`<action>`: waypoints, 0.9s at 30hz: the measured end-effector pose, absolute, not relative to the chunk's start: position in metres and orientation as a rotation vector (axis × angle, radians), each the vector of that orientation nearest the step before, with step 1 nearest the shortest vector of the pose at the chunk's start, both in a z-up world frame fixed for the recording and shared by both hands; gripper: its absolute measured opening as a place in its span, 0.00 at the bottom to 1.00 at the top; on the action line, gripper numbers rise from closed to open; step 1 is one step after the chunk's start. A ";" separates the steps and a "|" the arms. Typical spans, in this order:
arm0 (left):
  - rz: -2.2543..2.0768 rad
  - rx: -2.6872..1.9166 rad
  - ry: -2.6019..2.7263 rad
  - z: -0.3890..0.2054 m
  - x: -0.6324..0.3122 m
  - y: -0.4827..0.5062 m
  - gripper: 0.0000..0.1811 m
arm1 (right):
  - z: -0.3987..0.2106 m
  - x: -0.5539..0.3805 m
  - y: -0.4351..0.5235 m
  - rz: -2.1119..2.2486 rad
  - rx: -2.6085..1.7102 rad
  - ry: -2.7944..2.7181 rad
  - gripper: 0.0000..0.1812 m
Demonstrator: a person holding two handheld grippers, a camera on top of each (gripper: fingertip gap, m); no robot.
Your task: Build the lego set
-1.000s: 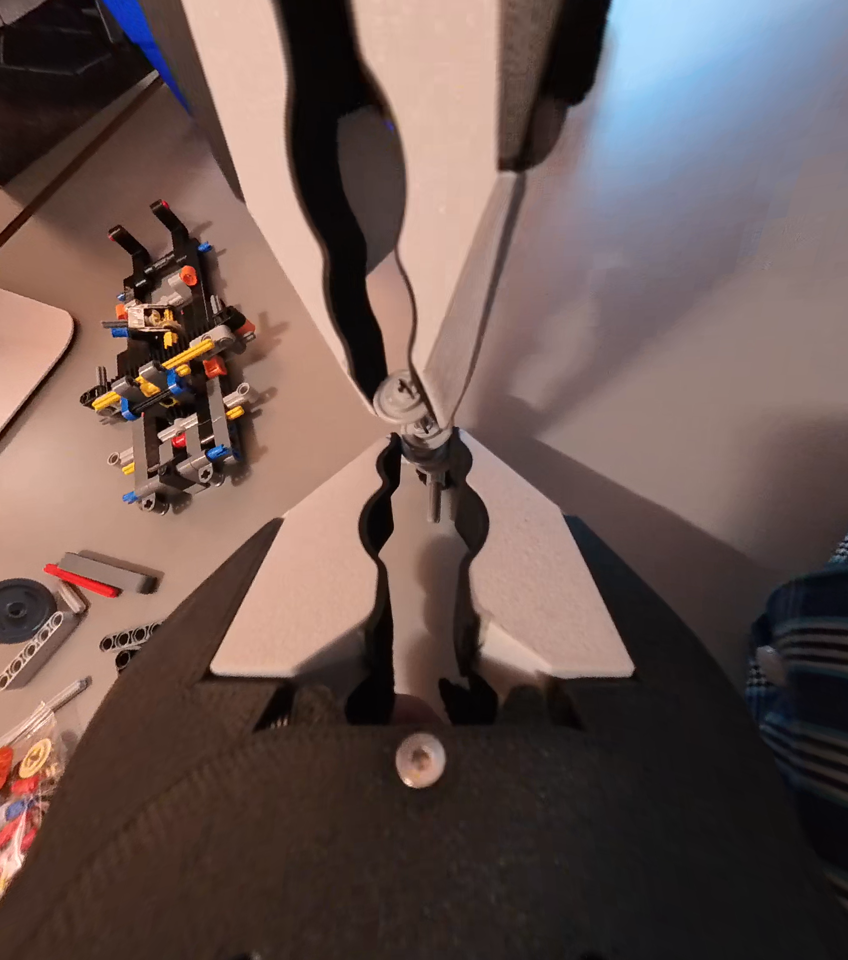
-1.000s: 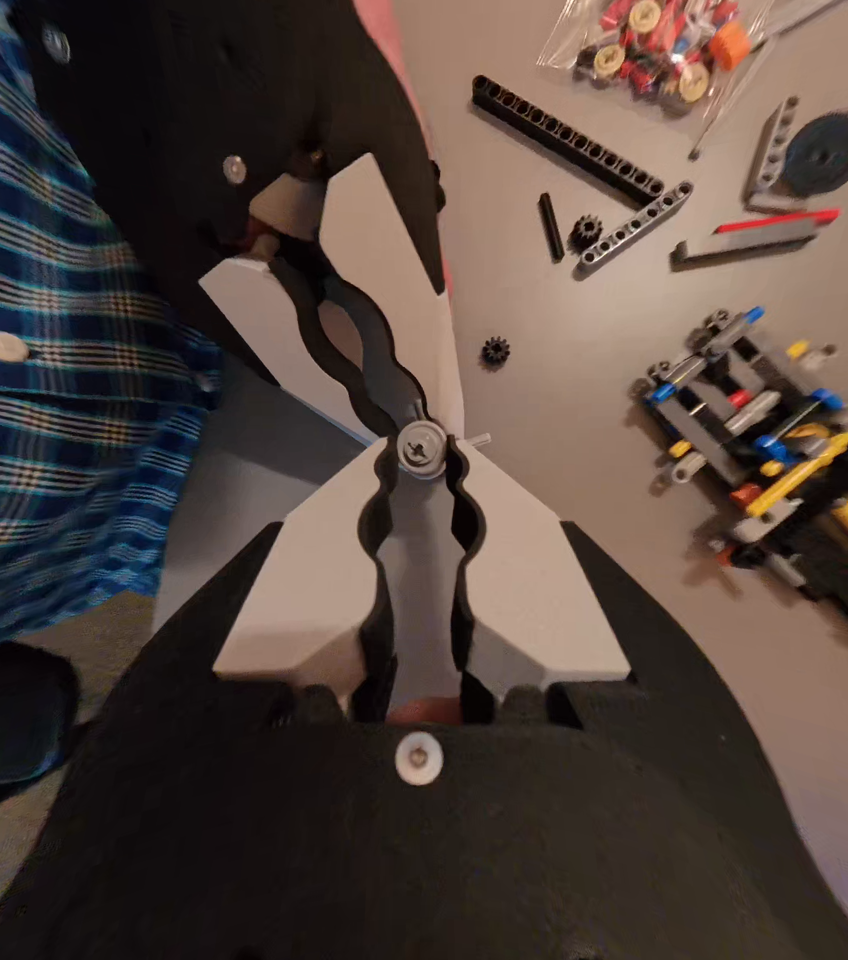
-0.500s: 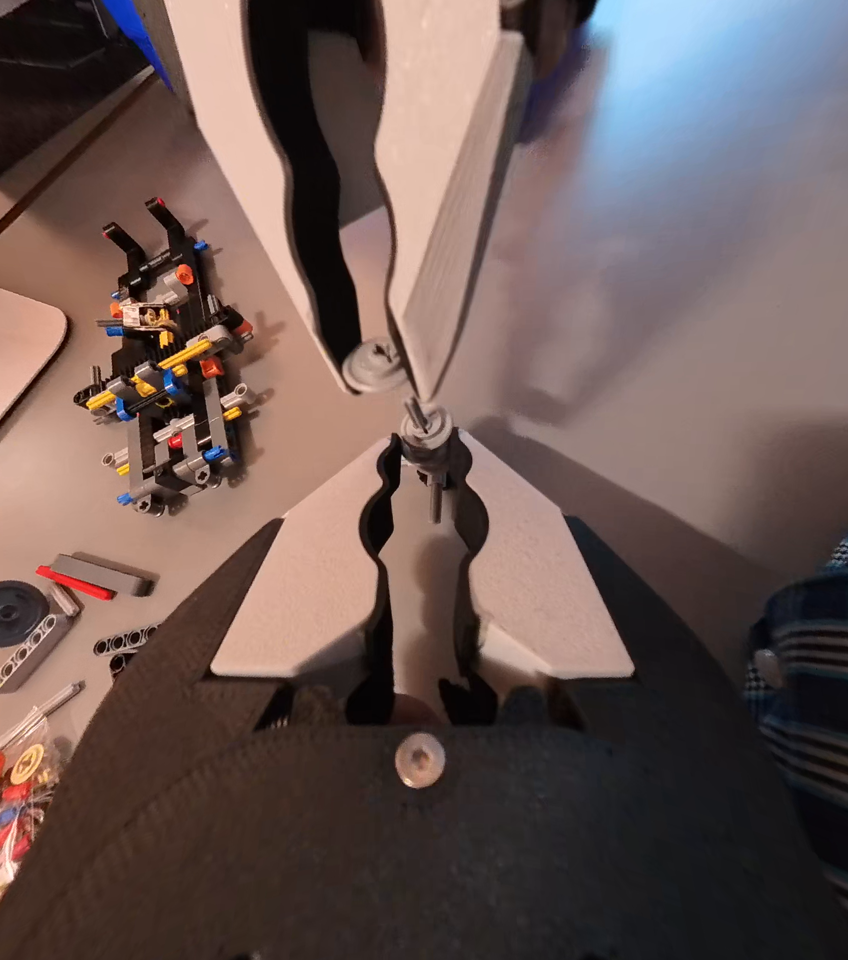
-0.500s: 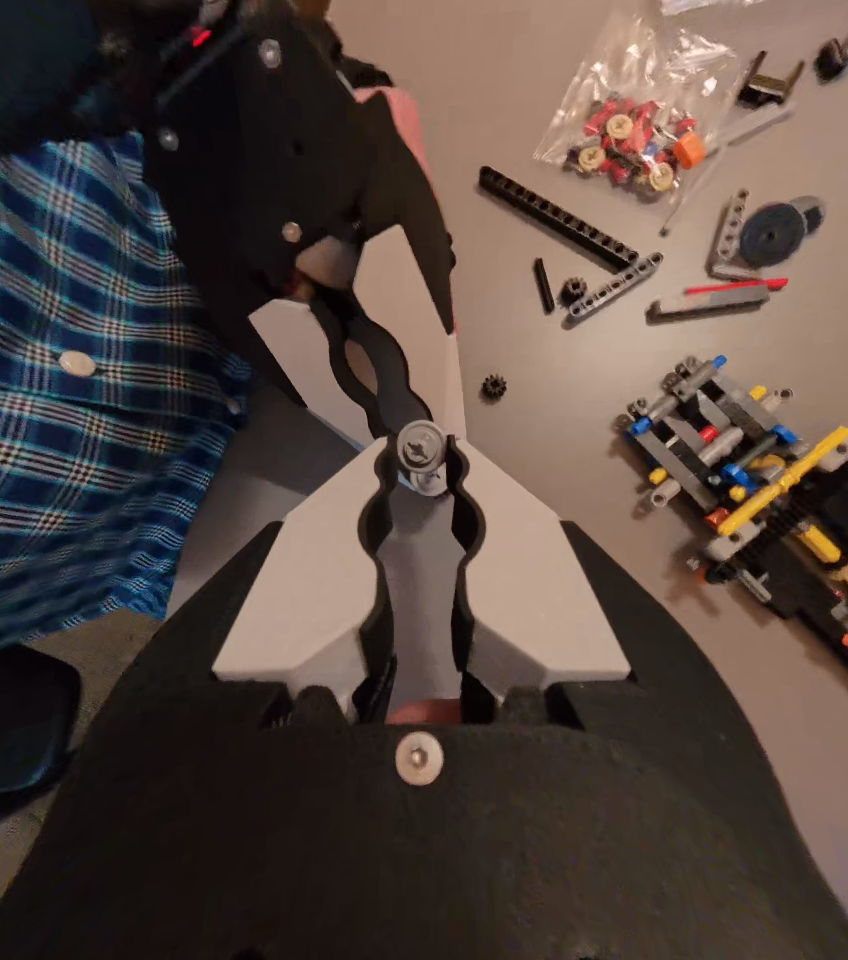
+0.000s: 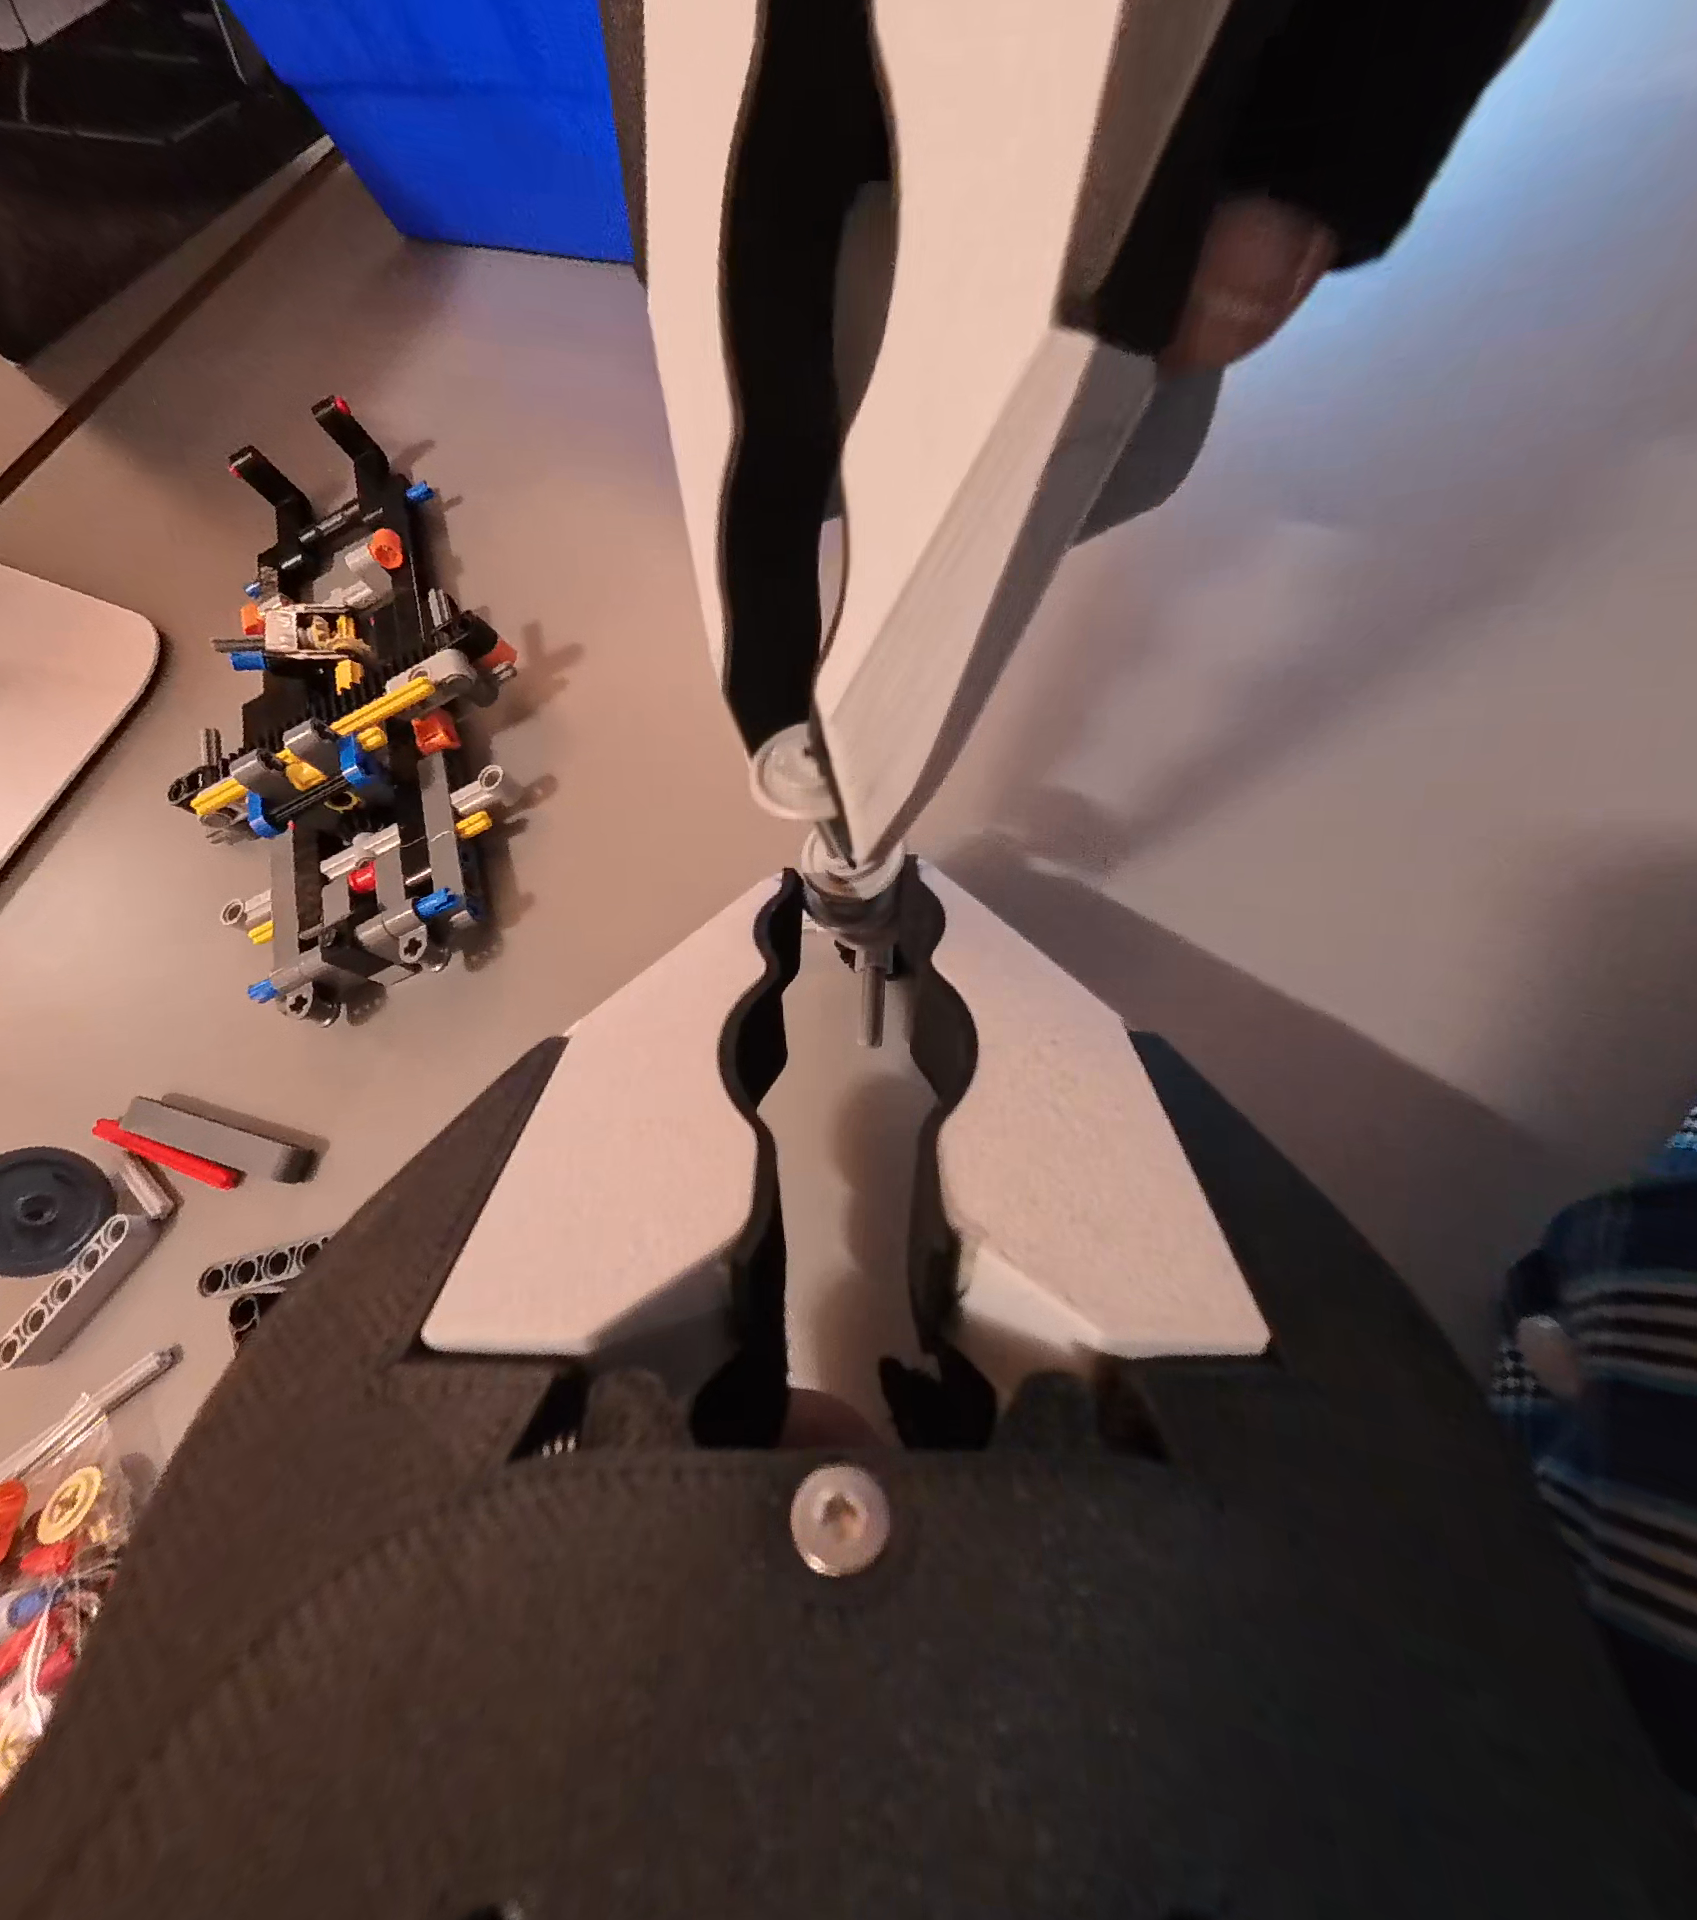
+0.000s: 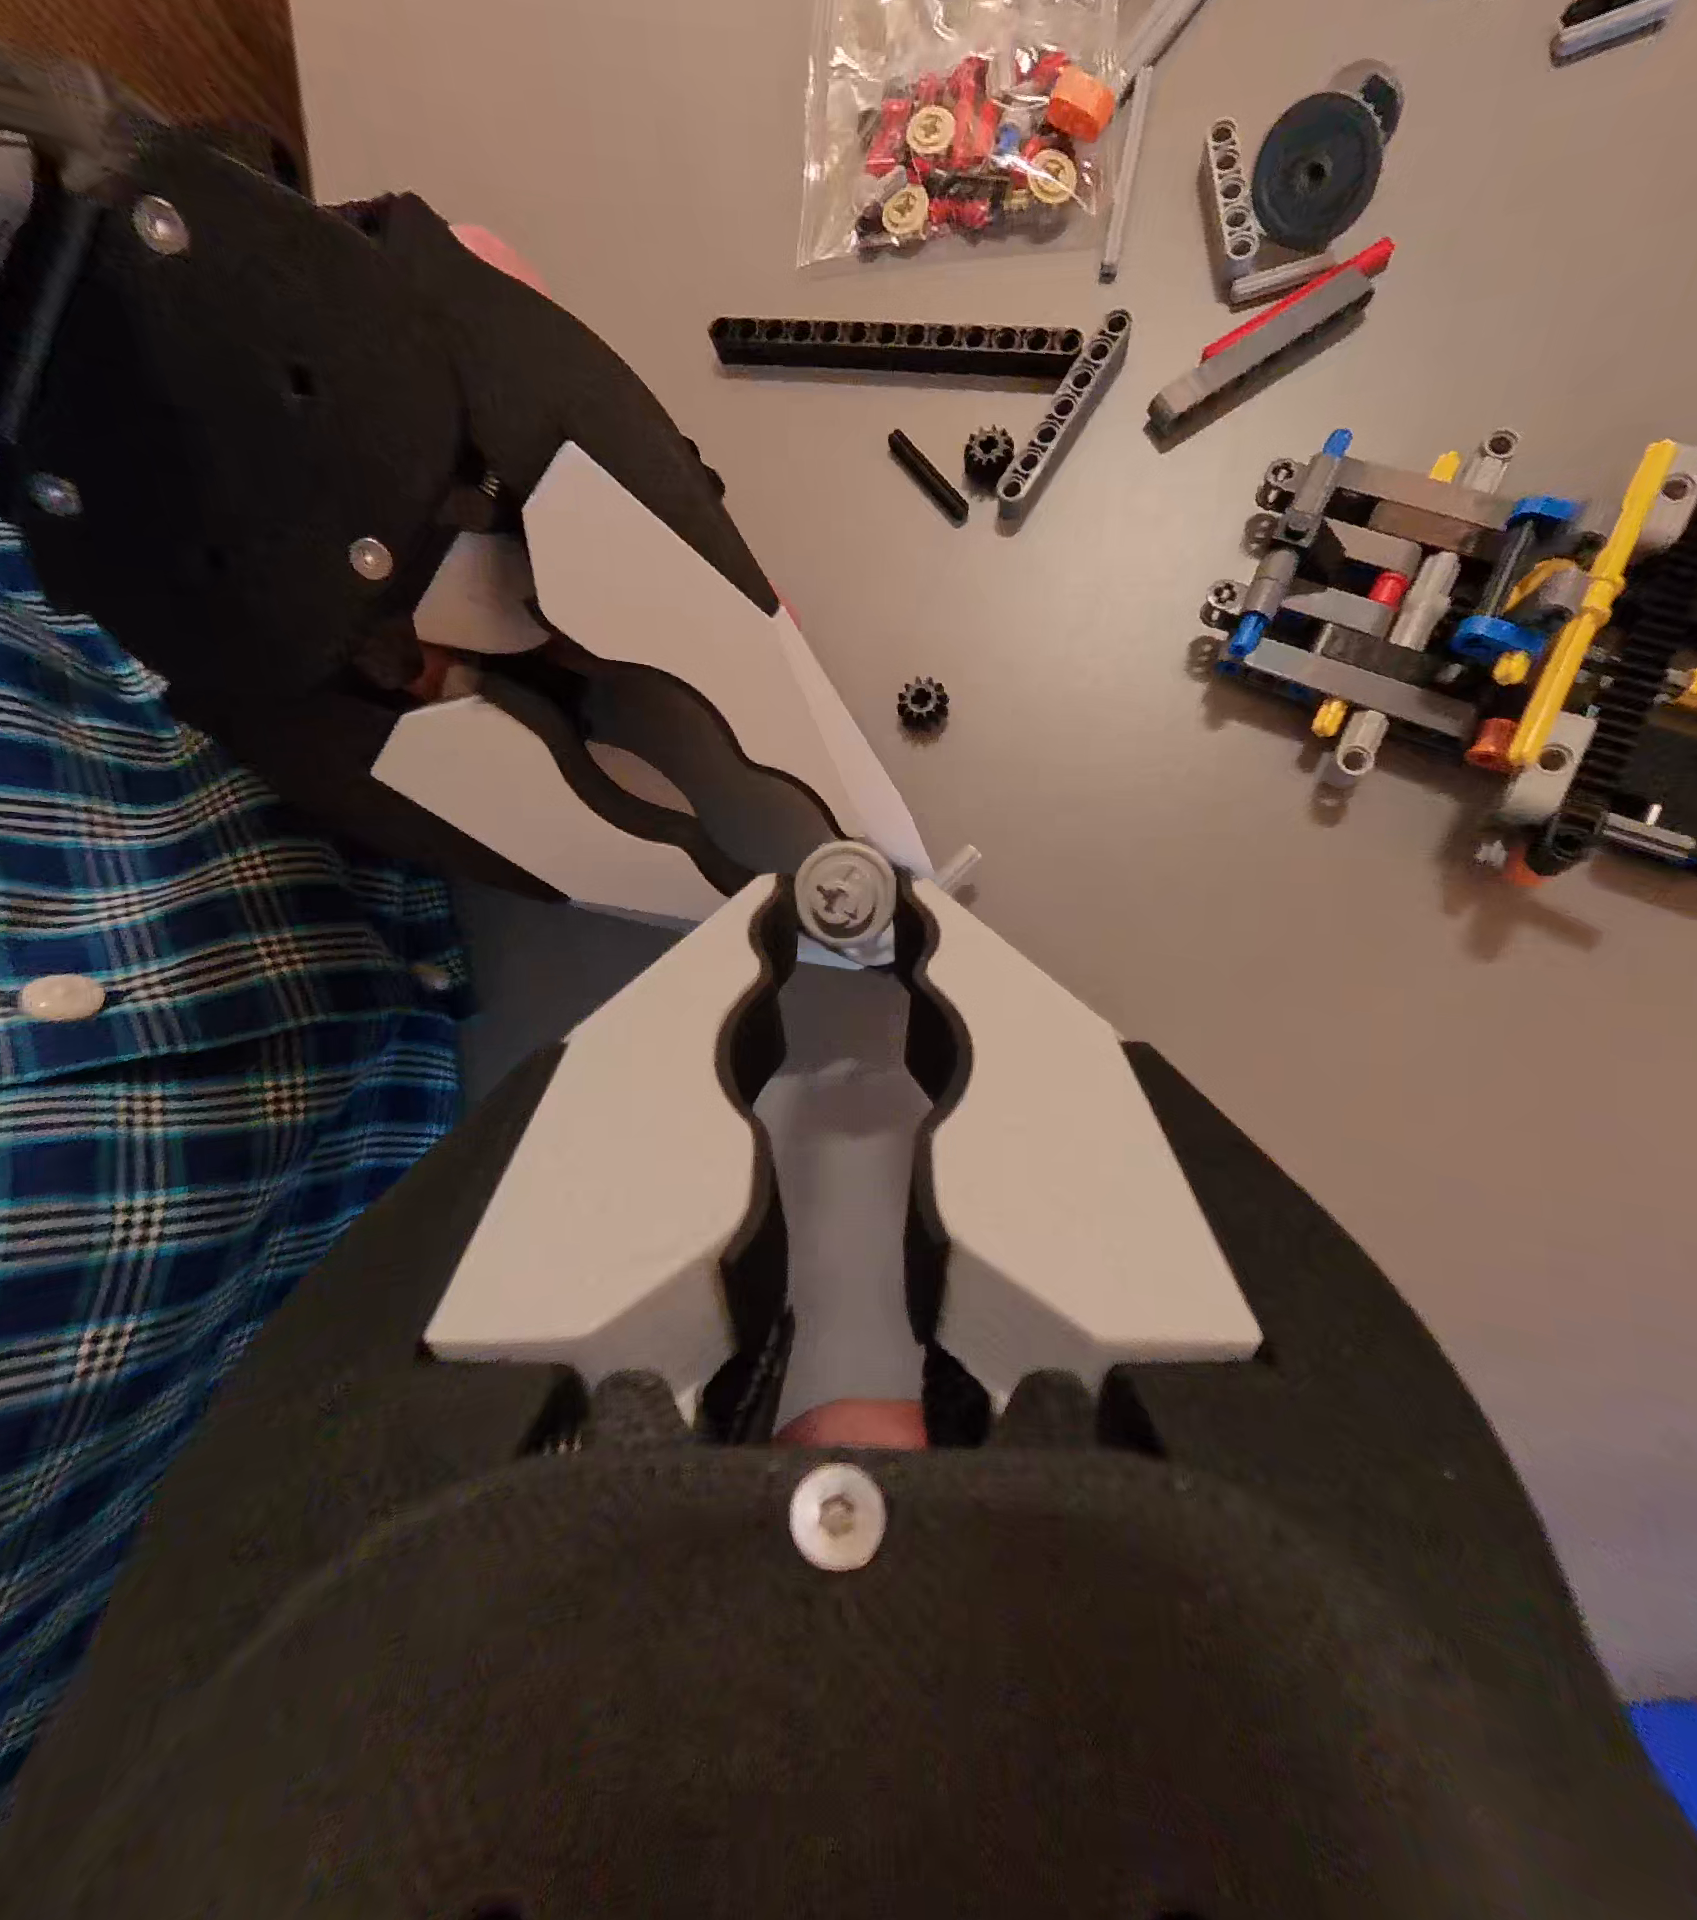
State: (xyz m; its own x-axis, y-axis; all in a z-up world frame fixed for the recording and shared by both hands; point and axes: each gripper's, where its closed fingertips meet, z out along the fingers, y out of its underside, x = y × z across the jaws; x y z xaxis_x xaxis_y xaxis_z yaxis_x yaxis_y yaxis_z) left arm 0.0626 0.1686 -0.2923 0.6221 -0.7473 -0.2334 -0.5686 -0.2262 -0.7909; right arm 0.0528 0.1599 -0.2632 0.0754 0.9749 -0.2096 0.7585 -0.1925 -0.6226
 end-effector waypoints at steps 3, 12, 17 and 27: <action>-0.239 -1.915 1.045 -0.292 0.062 0.169 0.09 | -0.266 0.052 0.162 0.800 -2.022 -1.715 0.09; -0.232 -1.915 1.042 -0.292 0.062 0.169 0.09 | -0.267 0.052 0.164 0.785 -2.085 -1.649 0.09; -0.206 -1.911 1.039 -0.292 0.061 0.170 0.09 | -0.267 0.051 0.164 0.797 -2.139 -1.587 0.09; -0.124 -1.890 1.034 -0.291 0.060 0.170 0.09 | -0.267 0.049 0.166 0.802 -2.246 -1.313 0.09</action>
